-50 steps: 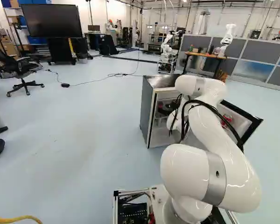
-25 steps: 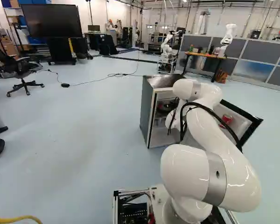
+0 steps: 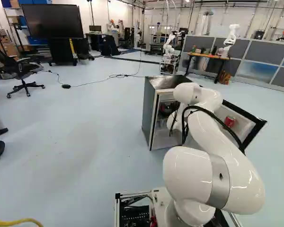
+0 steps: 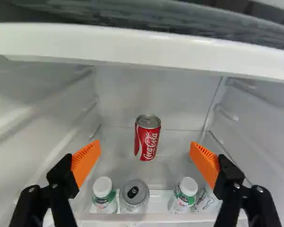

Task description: Grab a drink from the fridge

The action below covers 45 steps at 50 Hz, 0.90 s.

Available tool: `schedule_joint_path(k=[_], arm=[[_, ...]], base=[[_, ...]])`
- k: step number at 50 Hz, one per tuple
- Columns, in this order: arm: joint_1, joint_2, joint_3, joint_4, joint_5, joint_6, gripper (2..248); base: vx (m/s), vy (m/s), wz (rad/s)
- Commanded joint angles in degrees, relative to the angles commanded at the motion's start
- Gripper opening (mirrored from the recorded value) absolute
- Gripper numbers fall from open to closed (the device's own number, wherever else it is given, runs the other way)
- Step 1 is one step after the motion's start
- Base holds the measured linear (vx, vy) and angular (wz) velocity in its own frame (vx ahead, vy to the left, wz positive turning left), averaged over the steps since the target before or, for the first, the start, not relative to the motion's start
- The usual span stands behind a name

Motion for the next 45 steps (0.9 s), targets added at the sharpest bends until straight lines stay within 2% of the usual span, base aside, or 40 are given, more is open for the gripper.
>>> schedule_joint_path(k=[33, 45], arm=[[0.5, -4.5, -8.0, 0.0, -1.3, 0.0, 247], [0.8, -6.4, -11.3, 0.0, -3.1, 0.0, 247]], base=[[0.000, 0.000, 0.000], [0.000, 0.000, 0.000]])
